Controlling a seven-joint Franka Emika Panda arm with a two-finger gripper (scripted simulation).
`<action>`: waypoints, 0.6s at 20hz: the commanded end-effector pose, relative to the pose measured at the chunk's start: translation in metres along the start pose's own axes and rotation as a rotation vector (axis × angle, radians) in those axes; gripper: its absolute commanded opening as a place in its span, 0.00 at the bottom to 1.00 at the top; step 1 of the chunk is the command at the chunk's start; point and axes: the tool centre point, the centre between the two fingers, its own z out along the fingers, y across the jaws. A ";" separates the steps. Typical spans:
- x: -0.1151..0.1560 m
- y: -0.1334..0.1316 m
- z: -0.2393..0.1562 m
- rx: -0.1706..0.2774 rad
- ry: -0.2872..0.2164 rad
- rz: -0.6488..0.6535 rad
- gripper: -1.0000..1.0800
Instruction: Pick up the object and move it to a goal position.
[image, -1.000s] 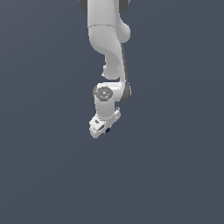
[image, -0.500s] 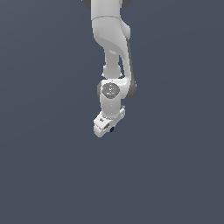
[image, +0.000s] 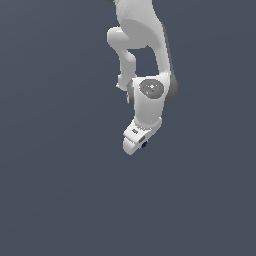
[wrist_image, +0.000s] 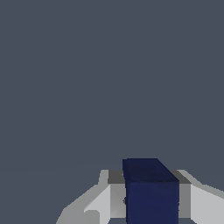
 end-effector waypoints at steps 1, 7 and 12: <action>0.020 -0.009 -0.022 0.000 0.000 0.000 0.00; 0.068 -0.030 -0.073 0.001 0.000 0.000 0.00; 0.103 -0.043 -0.109 0.001 0.000 0.001 0.00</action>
